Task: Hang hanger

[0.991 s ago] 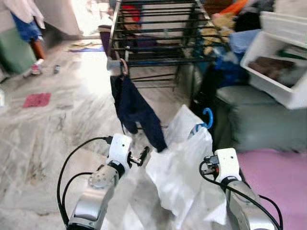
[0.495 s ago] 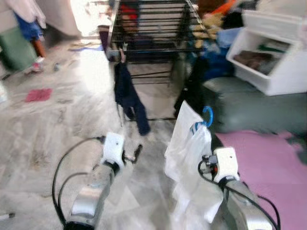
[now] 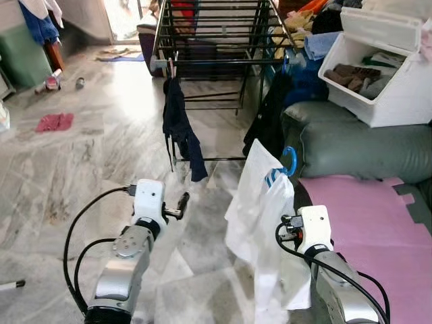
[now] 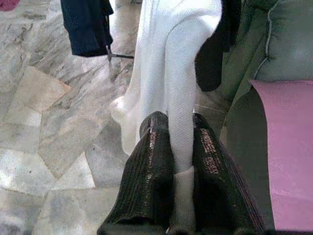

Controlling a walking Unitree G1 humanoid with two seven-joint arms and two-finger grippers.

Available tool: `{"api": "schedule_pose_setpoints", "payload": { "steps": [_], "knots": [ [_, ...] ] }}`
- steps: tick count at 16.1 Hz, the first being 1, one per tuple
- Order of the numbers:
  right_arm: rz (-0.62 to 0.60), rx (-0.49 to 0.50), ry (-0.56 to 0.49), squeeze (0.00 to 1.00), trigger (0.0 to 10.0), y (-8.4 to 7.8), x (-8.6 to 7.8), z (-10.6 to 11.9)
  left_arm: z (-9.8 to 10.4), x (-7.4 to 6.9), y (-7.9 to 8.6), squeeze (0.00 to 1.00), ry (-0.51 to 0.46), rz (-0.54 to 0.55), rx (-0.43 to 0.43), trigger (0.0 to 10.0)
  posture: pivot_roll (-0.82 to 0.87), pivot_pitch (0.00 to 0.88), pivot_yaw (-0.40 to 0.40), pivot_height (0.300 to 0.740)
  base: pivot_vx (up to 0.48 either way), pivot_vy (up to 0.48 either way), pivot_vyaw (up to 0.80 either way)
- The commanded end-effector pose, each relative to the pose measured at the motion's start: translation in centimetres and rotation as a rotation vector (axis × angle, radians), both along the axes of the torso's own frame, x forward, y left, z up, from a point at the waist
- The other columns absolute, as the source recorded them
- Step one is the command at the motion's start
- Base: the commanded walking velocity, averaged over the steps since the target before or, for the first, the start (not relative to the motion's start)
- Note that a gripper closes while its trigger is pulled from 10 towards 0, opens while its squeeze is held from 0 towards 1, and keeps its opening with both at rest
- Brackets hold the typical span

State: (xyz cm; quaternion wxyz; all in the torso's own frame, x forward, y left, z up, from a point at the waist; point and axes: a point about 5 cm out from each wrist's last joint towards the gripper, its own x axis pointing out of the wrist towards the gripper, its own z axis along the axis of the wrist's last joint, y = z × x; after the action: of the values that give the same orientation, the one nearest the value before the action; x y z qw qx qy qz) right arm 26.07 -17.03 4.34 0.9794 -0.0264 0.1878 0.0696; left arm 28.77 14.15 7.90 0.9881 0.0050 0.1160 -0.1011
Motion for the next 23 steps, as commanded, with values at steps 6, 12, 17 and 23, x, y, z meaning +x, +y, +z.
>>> {"api": "schedule_pose_setpoints", "payload": {
  "steps": [6, 12, 17, 23],
  "knots": [
    [-0.034, -0.001, -0.051, 0.0, 10.0, -0.3, 0.6, 0.7, -0.1, 0.2, -0.2, 0.0, 0.026, -0.005, -0.014, 10.0, -0.02, 0.0, -0.024, 0.74, 0.0, 0.309, 0.0],
    [-0.064, -0.004, -0.057, 0.0, 10.0, -0.4, 0.7, 0.7, -0.7, -0.1, -0.3, 0.0, 0.061, -0.029, 0.001, 10.0, -0.01, 0.0, -0.027, 0.74, 0.0, 0.48, 0.0],
    [-0.126, 0.03, -0.069, 0.0, 10.0, -0.9, 0.8, 0.8, -1.1, -0.5, 0.0, 0.0, 0.078, -0.038, 0.01, 10.0, 0.0, 0.0, -0.026, 0.74, 0.0, 0.479, 0.0],
    [-0.148, 0.027, -0.076, 0.0, 10.0, -0.6, 1.5, 1.1, -0.1, -0.2, -0.9, 0.0, 0.032, -0.093, -0.017, 10.0, 0.0, 0.0, -0.027, 0.74, 0.0, 0.316, 0.0]
  ]
}}
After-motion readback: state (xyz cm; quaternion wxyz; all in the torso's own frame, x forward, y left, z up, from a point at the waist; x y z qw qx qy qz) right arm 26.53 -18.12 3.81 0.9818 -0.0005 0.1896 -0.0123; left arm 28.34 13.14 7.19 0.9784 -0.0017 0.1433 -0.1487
